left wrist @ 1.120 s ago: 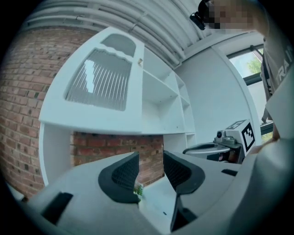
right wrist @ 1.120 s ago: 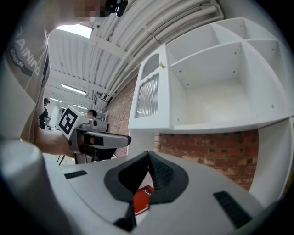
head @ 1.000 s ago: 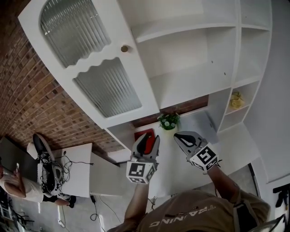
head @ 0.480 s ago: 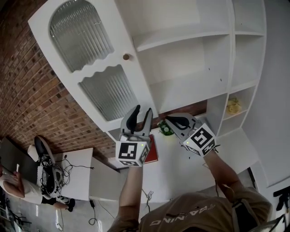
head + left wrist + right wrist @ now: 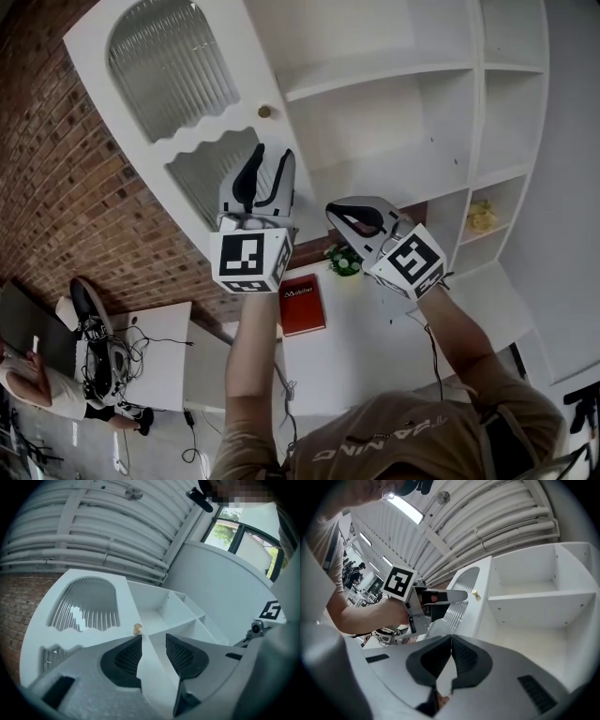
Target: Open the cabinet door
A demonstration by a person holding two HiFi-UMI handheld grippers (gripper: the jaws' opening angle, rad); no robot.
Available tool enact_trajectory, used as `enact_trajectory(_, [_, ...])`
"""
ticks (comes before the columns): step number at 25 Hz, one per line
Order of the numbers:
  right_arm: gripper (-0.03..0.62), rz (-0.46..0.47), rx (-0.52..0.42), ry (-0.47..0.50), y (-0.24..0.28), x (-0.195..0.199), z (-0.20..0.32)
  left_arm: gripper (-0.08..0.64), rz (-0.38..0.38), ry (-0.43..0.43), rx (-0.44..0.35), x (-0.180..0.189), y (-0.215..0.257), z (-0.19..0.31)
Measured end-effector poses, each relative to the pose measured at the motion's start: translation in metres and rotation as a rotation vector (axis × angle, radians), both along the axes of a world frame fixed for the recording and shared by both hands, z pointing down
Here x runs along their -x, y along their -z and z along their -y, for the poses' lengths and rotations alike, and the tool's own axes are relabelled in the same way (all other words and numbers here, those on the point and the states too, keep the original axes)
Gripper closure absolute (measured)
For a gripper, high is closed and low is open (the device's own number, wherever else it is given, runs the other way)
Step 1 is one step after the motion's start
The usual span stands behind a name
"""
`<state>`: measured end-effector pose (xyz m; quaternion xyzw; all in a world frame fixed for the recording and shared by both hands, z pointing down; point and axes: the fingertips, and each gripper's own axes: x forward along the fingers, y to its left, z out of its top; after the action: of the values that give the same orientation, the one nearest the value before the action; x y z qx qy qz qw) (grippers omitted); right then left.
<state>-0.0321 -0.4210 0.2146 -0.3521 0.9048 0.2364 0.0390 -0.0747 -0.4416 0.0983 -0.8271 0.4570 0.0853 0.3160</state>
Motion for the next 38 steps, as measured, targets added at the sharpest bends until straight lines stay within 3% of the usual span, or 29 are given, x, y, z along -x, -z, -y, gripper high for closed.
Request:
enact_trajectory(7, [0.580, -0.007, -0.007, -0.013, -0.001, 0.001, -0.003, 0.407, 0.041, 0.039, -0.026, -0.005, 0.029, 0.023])
enact_trajectory(14, [0.580, 0.012, 0.015, -0.037, -0.007, -0.010, 0.007, 0.426, 0.008, 0.051, -0.049, 0.002, 0.037, 0.037])
enact_trajectory(25, [0.580, 0.030, -0.030, -0.073, 0.001, -0.018, 0.006, 0.482, 0.031, 0.149, -0.078, -0.003, 0.048, 0.048])
enact_trajectory(38, [0.580, 0.017, 0.008, -0.090, -0.027, -0.033, -0.001, 0.485, 0.023, 0.086, -0.033, -0.004, 0.047, 0.024])
